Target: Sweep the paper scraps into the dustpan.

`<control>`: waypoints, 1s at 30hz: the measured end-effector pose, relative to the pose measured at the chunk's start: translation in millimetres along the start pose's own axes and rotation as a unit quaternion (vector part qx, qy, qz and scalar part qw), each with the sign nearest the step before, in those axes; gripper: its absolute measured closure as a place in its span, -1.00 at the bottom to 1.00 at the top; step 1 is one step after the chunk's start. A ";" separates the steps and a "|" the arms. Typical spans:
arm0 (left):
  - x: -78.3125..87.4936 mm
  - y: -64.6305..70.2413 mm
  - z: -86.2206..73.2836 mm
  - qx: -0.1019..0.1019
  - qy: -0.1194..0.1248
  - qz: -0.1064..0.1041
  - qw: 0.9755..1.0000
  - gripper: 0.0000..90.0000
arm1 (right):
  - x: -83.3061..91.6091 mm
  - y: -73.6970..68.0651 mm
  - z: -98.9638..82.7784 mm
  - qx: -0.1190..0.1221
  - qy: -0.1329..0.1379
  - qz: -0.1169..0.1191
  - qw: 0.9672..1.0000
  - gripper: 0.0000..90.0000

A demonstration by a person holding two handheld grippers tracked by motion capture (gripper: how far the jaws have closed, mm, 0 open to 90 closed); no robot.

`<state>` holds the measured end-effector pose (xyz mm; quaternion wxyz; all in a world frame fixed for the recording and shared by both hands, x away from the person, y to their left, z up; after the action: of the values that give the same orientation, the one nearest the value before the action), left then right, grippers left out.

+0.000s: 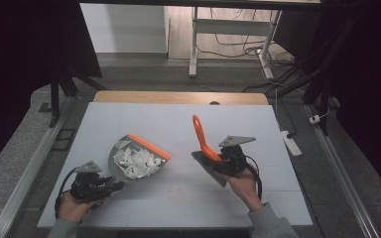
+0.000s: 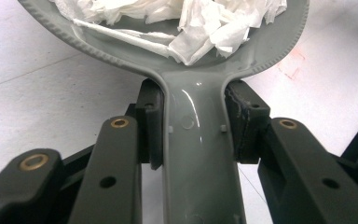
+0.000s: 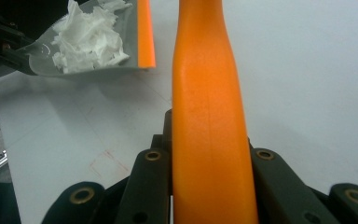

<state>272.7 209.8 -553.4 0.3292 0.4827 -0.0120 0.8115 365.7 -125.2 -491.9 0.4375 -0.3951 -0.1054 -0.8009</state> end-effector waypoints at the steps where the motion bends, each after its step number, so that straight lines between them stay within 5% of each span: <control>1: -0.1 -0.4 -0.1 0.001 0.000 0.000 1.000 0.36 | 2.1 1.4 -1.7 -0.002 0.001 -0.002 1.000 0.70; 13: 3.4 -9.4 1.0 0.036 0.018 0.017 0.999 0.36 | 17.8 18.0 -22.3 -0.018 0.000 -0.017 1.000 0.70; 30: 5.5 -20.0 1.3 0.091 0.039 0.039 0.994 0.36 | 29.1 27.9 -43.6 -0.026 -0.013 -0.026 0.999 0.70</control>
<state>282.9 227.9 -554.3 0.2518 0.4781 0.0560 0.8396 355.1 -182.2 -504.7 0.4052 -0.4138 -0.1004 -0.8090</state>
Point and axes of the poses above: each handheld gripper's, and its own axes: x roughly backward along the jaws, z roughly out of its top, y roughly to its right, the point moved 7 cm from there along -x, roughly forward along the jaws, and after that the axes turned 10 degrees about -y, right-handed, at the moved point
